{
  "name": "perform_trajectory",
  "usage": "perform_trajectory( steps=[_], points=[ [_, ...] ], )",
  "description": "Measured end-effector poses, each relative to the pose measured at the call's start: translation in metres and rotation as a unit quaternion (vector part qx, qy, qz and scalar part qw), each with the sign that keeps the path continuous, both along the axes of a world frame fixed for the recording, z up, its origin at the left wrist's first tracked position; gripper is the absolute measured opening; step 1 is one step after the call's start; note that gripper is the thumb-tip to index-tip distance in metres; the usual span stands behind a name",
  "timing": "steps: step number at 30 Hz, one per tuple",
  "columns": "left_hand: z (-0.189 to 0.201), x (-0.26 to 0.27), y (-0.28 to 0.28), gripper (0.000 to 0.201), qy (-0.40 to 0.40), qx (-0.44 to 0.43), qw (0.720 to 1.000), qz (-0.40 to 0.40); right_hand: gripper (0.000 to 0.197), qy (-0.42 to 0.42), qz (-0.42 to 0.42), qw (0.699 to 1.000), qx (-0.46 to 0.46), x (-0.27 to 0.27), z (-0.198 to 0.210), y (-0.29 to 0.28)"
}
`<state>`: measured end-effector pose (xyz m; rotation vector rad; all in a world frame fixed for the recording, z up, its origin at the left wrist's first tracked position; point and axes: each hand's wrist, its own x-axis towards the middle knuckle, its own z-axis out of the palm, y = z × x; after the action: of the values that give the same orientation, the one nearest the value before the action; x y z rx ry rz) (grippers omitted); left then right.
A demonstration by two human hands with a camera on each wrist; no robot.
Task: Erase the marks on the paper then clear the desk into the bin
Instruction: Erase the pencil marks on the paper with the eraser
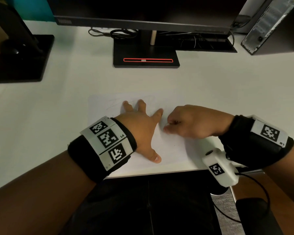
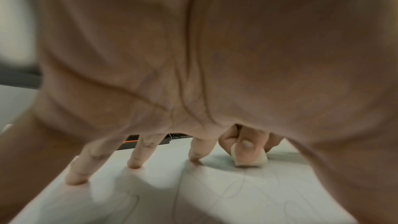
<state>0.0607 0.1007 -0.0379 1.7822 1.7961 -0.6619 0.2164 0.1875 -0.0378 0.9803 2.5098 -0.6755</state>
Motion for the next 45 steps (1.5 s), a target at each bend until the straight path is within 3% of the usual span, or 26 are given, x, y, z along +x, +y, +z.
perform_trajectory(
  steps=[4,8,13,17,21,25,30,34,38,42,45],
  points=[
    [-0.002,-0.001,0.000,0.139,-0.003,0.004,1.000,0.004,0.047,0.009,-0.038,0.999,0.022,0.002,0.006,0.013],
    [-0.004,-0.002,0.000,0.139,-0.009,0.003,1.000,0.005,0.046,0.002,0.003,1.000,0.000,0.000,-0.001,0.005],
    [-0.004,-0.002,-0.001,0.138,-0.010,0.005,1.000,0.006,0.047,0.019,-0.059,0.998,0.028,0.001,0.003,0.018],
    [-0.005,-0.003,-0.001,0.139,-0.015,0.003,1.000,0.010,0.048,0.016,-0.021,1.000,-0.018,-0.002,-0.003,0.013],
    [-0.004,-0.002,0.000,0.140,-0.008,0.003,1.000,0.007,0.048,0.032,-0.076,0.997,0.004,-0.002,0.001,0.025],
    [-0.004,-0.003,-0.001,0.139,-0.016,-0.001,1.000,0.014,0.047,0.017,-0.025,1.000,-0.008,-0.007,-0.003,0.015],
    [-0.005,-0.003,-0.002,0.140,-0.013,0.002,1.000,0.011,0.049,0.033,-0.073,0.997,0.020,-0.006,-0.001,0.028],
    [-0.006,-0.004,-0.001,0.139,-0.020,0.000,1.000,0.017,0.050,0.019,-0.024,0.999,-0.011,-0.011,-0.006,0.019],
    [-0.006,-0.003,-0.001,0.140,-0.015,0.002,1.000,0.014,0.048,0.039,-0.091,0.995,0.015,-0.010,-0.001,0.032],
    [-0.008,-0.004,-0.001,0.141,-0.019,0.002,1.000,0.019,0.050,0.031,-0.047,0.998,-0.019,-0.015,-0.004,0.023],
    [-0.007,-0.003,-0.001,0.141,-0.017,0.001,1.000,0.017,0.045,0.041,-0.092,0.995,-0.029,-0.014,-0.001,0.030]
  ],
)
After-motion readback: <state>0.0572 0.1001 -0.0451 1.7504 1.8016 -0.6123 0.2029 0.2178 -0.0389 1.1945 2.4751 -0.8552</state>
